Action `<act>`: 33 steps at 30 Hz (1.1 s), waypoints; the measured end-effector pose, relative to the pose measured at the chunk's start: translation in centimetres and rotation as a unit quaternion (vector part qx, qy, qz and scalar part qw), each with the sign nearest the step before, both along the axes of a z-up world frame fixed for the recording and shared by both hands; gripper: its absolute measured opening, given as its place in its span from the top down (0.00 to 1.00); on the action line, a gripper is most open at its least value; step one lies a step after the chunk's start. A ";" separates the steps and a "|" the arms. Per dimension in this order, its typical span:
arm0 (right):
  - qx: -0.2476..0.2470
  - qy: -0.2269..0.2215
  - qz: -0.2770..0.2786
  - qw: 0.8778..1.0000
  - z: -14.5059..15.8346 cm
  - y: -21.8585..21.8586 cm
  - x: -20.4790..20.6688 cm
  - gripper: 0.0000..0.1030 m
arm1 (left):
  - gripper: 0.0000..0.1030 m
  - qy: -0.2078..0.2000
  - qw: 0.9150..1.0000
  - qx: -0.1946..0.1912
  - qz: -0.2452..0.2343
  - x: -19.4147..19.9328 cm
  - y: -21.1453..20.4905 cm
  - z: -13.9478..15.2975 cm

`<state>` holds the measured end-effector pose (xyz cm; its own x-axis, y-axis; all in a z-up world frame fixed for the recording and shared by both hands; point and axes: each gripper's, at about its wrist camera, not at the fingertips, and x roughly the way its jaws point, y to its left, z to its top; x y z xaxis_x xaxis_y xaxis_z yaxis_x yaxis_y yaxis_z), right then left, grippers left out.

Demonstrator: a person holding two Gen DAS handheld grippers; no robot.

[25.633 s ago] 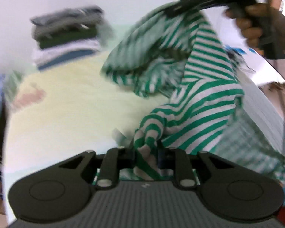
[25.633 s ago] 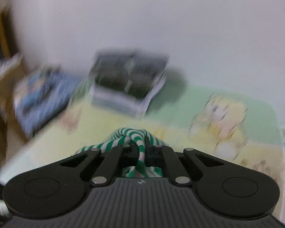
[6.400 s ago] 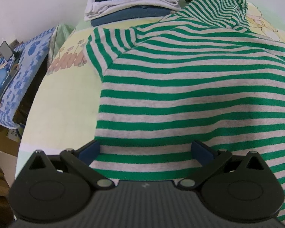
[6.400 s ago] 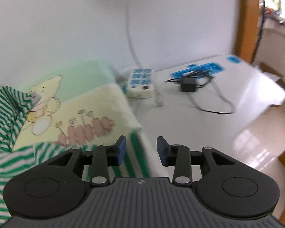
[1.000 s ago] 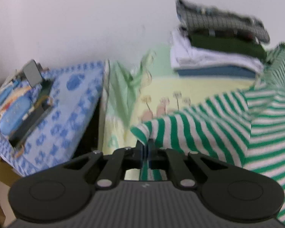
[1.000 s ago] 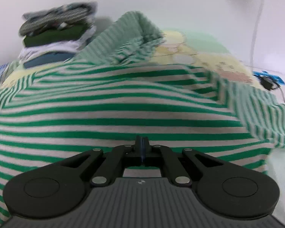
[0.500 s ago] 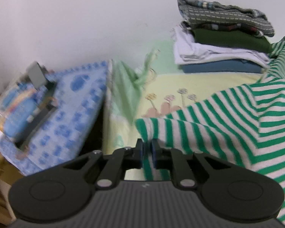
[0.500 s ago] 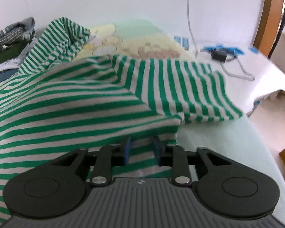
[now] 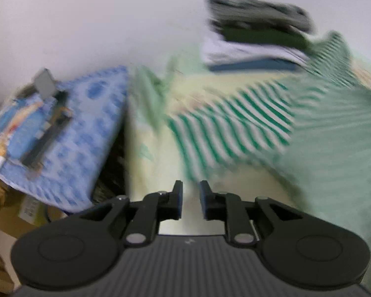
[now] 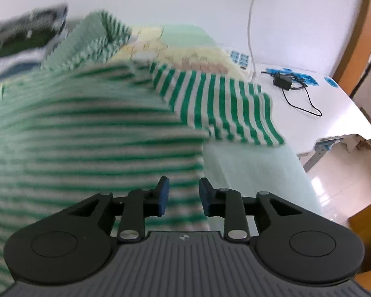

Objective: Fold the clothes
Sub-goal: 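Lift the shirt with the left gripper while the right gripper grasps the hem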

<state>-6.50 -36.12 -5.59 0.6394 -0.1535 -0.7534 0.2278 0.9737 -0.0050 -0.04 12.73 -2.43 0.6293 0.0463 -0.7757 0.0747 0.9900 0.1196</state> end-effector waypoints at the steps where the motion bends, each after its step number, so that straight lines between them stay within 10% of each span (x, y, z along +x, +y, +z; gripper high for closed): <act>1: -0.001 0.003 0.008 1.000 -0.1 -0.1 -0.3 0.71 | 0.79 0.013 1.000 -0.007 -0.015 -1.2 -0.9 -0.2; 6: -0.005 0.019 0.045 0.999 -0.5 -0.7 -1.5 0.69 | 0.75 0.056 0.997 0.006 -0.050 -5.9 -5.0 -1.8; 12: -0.008 0.038 0.090 0.995 -1.0 -1.4 -3.1 0.97 | 0.92 0.068 0.995 0.058 -0.032 -8.9 -8.1 -2.5; 16: 0.038 0.042 0.110 0.992 -0.6 -3.7 -5.1 0.74 | 0.91 0.089 0.995 0.049 -0.002 -10.7 -7.5 -1.6; 21: 0.083 0.061 0.133 0.986 -0.8 -5.7 -8.1 0.67 | 0.60 0.084 0.996 0.030 0.002 -14.9 -8.8 -0.4; 27: 0.055 0.074 0.187 0.978 -0.8 -5.6 -10.0 0.99 | 0.79 0.107 0.992 0.061 0.021 -16.2 -9.6 -1.3; 29: 0.047 0.086 0.185 0.978 -0.3 -5.9 -9.6 1.00 | 0.97 0.114 0.991 0.071 0.027 -16.5 -9.8 -1.5; 33: 0.026 0.106 0.179 0.978 0.4 -6.5 -9.2 1.00 | 1.00 0.128 0.987 0.090 0.040 -17.1 -10.1 -1.9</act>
